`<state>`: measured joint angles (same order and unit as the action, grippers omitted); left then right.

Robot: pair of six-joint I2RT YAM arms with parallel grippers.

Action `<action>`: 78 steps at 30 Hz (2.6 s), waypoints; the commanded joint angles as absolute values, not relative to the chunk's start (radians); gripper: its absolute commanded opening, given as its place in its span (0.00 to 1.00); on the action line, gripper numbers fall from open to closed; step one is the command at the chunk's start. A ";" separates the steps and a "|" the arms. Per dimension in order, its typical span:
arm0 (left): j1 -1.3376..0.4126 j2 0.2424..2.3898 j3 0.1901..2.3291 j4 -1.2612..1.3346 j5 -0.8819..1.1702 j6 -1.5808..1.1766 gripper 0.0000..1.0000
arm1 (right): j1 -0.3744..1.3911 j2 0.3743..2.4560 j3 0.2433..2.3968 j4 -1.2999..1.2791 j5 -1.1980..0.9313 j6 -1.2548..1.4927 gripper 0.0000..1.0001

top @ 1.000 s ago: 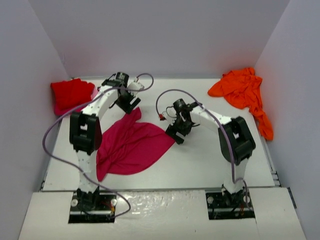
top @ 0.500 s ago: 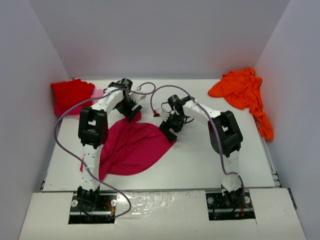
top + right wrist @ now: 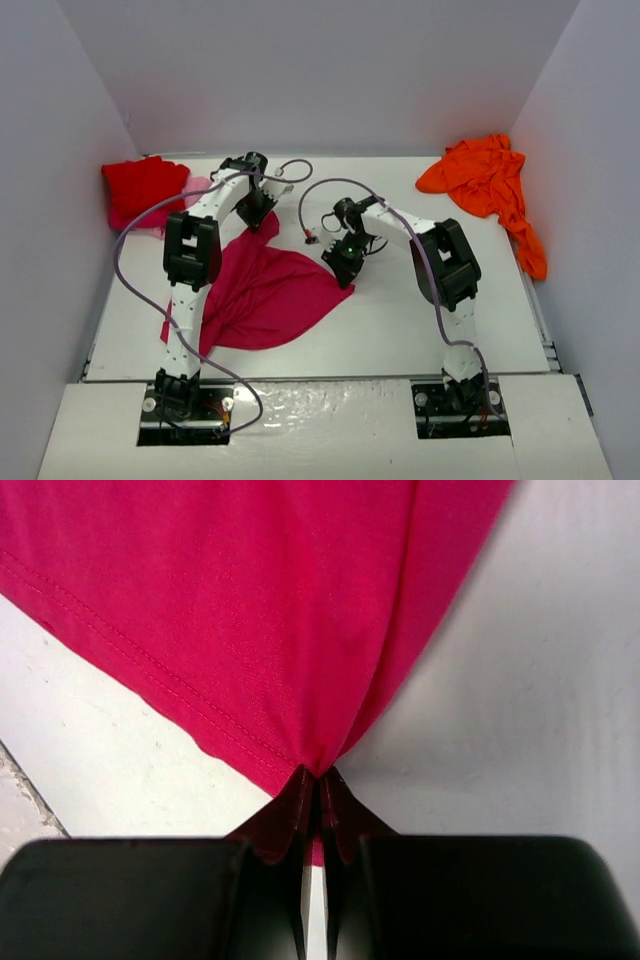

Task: Fold and stack the t-shirts
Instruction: Flatten out the tshirt

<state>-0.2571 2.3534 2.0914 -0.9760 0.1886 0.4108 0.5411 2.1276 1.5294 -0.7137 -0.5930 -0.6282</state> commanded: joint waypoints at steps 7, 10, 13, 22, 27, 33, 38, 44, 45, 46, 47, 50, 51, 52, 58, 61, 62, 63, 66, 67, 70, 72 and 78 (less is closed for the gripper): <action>-0.178 1.817 1.745 -0.845 0.154 0.491 0.00 | 0.420 1.924 1.404 -0.729 -0.221 -0.634 0.00; -0.249 1.638 1.608 -1.151 0.358 0.669 0.05 | 0.417 1.882 1.341 -0.721 -0.238 -0.650 0.00; -0.390 1.510 1.512 -1.405 0.463 0.781 0.14 | 0.420 1.875 1.302 -0.691 -0.239 -0.649 0.00; -0.506 1.418 1.276 -1.304 0.483 0.682 0.77 | 0.453 1.949 1.334 -0.669 -0.241 -0.622 0.00; -0.486 1.516 1.255 -1.162 0.376 0.603 0.79 | 0.459 1.937 1.316 -0.667 -0.230 -0.629 0.00; -0.508 1.595 1.335 -1.064 0.336 0.521 0.77 | 0.458 1.952 1.289 -0.653 -0.219 -0.630 0.00; -0.607 1.638 1.389 -0.990 0.284 0.487 0.75 | 0.459 1.990 1.293 -0.632 -0.228 -0.621 0.00; -0.612 1.807 1.500 -0.957 0.265 0.478 0.68 | 0.461 2.007 1.298 -0.620 -0.246 -0.614 0.00; -0.612 1.835 1.522 -0.958 0.266 0.478 0.67 | 0.462 2.006 1.298 -0.620 -0.247 -0.614 0.00; -0.611 1.863 1.545 -0.964 0.267 0.479 0.66 | 0.462 2.006 1.297 -0.619 -0.247 -0.615 0.00; -0.611 1.902 1.575 -0.969 0.265 0.481 0.64 | 0.462 2.006 1.295 -0.616 -0.247 -0.615 0.00; -0.607 2.018 1.663 -0.976 0.246 0.490 0.54 | 0.462 1.999 1.289 -0.603 -0.241 -0.608 0.00; -0.605 2.028 1.671 -0.970 0.242 0.489 0.50 | 0.461 1.998 1.287 -0.601 -0.238 -0.607 0.00; -0.601 2.066 1.703 -0.967 0.230 0.486 0.40 | 0.460 1.995 1.283 -0.593 -0.236 -0.604 0.00; -0.554 2.204 1.846 -0.926 0.133 0.451 0.00 | 0.451 1.980 1.262 -0.562 -0.239 -0.595 0.00; -0.522 2.236 1.894 -0.891 0.095 0.447 0.00 | 0.439 1.983 1.260 -0.550 -0.227 -0.585 0.00; -0.513 2.252 1.925 -0.892 0.088 0.446 0.00 | 0.436 1.984 1.261 -0.547 -0.226 -0.581 0.00; -0.505 2.272 1.982 -0.898 0.075 0.446 0.00 | 0.434 1.984 1.263 -0.544 -0.221 -0.574 0.00; -0.482 2.371 2.145 -0.937 0.027 0.446 0.00 | 0.433 1.990 1.269 -0.530 -0.209 -0.558 0.00; -0.477 2.402 2.206 -0.954 0.013 0.450 0.00 | 0.433 1.994 1.273 -0.526 -0.202 -0.551 0.00; -0.472 2.500 2.429 -1.003 -0.052 0.468 0.00 | 0.433 2.012 1.288 -0.515 -0.174 -0.535 0.00; -0.479 2.563 2.606 -1.067 -0.045 0.482 0.00 | 0.433 2.027 1.296 -0.511 -0.167 -0.529 0.00; -0.505 2.430 2.505 -0.972 -0.014 0.454 0.55 | 0.435 2.043 1.284 -0.492 -0.163 -0.520 0.00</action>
